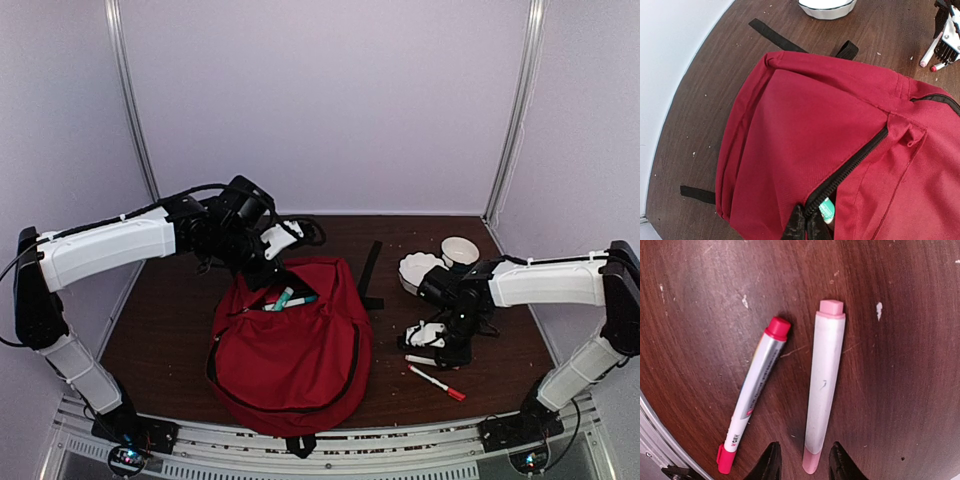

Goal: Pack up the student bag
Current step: Pick up the pen from the center of the board.

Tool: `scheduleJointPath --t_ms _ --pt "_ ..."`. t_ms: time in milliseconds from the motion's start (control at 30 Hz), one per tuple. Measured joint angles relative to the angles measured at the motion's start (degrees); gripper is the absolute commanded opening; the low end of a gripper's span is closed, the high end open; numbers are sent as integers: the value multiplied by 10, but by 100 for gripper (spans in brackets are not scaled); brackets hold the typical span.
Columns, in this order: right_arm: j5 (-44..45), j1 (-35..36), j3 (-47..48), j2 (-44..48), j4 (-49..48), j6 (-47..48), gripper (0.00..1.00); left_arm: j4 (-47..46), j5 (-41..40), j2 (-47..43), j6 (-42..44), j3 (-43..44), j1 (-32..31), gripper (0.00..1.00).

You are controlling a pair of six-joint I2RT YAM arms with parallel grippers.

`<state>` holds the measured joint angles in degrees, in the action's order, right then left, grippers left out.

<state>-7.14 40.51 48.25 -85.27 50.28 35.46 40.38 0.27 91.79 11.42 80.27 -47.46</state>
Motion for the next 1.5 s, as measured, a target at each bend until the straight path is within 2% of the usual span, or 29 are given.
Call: scheduleJointPath --t_ms 367,600,933,1133,1367,1500 --pt "-16 -21 22 -64 2 1 29 0 2 0 0 0 0 0" --pt "-22 -24 43 -84 1 -1 14 0 2 0 0 0 0 0" --pt "-39 -24 79 -118 12 -28 20 0 4 1 0 0 0 0" --pt "-52 -25 113 -148 26 -52 11 0 4 1 0 0 0 0" --pt "-60 -26 116 -144 27 -66 9 0 4 1 0 0 0 0" --pt "-61 -26 148 -104 50 -68 8 0 6 1 0 0 0 0"
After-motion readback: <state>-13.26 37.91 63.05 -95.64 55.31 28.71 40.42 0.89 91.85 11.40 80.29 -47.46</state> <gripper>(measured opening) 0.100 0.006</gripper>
